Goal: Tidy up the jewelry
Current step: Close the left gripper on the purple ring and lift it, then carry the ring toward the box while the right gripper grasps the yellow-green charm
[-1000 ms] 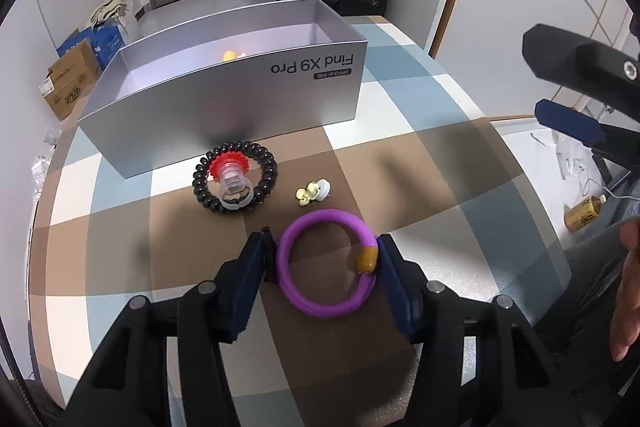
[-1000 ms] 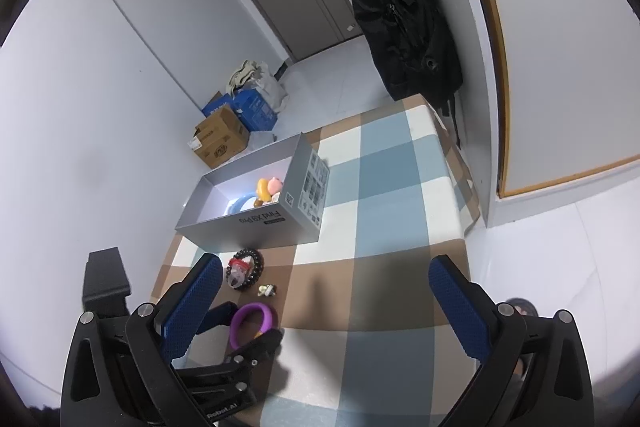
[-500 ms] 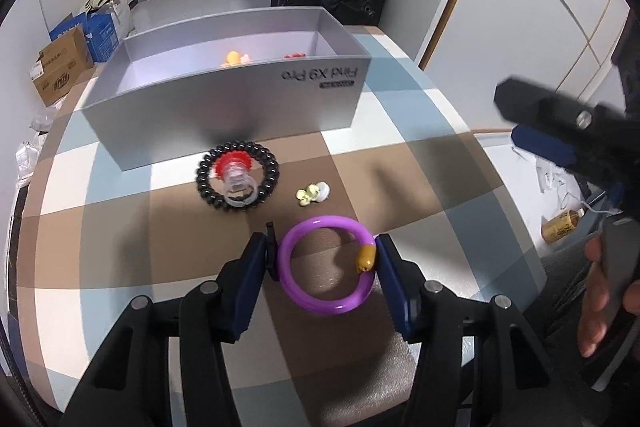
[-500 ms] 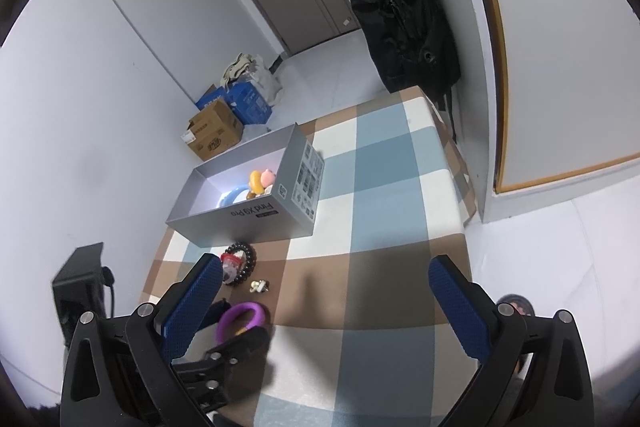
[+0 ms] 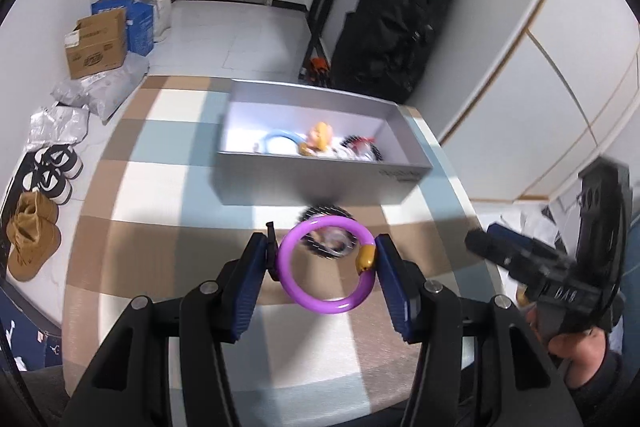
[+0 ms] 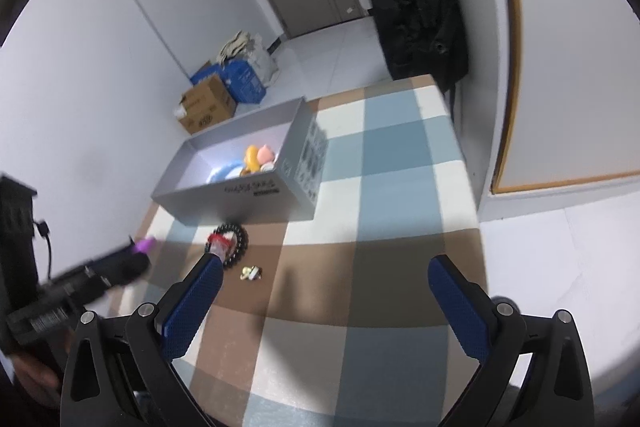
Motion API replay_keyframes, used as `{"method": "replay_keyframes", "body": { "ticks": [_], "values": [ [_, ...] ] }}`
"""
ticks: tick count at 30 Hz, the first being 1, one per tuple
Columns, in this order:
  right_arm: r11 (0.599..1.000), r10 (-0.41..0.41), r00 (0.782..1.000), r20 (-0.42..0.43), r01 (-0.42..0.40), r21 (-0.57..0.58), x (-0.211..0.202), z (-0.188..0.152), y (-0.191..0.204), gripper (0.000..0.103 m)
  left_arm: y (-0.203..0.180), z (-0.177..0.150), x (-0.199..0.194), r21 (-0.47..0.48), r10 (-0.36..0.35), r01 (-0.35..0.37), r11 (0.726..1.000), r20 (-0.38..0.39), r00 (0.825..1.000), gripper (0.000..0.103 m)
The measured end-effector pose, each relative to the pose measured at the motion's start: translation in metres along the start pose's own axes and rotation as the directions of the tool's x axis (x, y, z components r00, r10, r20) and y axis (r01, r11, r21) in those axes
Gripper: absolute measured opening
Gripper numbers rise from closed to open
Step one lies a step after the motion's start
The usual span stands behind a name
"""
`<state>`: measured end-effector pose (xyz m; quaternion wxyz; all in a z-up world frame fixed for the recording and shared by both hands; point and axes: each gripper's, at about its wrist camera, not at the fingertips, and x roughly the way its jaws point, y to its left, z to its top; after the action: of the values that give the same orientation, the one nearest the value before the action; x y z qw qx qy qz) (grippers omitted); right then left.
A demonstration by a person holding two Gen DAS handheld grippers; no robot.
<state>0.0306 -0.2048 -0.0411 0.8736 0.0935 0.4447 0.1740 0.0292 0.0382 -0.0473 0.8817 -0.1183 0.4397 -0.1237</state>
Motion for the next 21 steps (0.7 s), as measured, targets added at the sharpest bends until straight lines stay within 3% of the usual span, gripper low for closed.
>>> {"method": "replay_keyframes", "body": {
  "ticks": [4,9,11,21],
  "values": [
    [0.998,0.005,0.999,-0.054,-0.008,-0.062,0.016,-0.004,0.016,0.096,0.021,0.001,0.000,-0.069,-0.012,0.012,0.998,0.003,1.000,0.049],
    [0.990,0.003,0.992,-0.124,-0.021,-0.139,0.039,-0.013,0.035,0.074,0.047,0.006,0.003,-0.139,-0.015,0.015,0.990,-0.001,1.000,0.049],
    [0.985,0.001,0.992,-0.128,-0.023,-0.170,0.044,-0.015,0.043,0.071,0.051,0.008,0.003,-0.155,-0.010,0.011,0.988,0.004,1.000,0.049],
    [0.945,-0.048,0.991,-0.122,0.006,-0.327,0.068,-0.019,0.074,0.042,0.051,0.011,0.000,-0.138,-0.019,0.021,0.990,0.014,1.000,0.049]
  ]
}}
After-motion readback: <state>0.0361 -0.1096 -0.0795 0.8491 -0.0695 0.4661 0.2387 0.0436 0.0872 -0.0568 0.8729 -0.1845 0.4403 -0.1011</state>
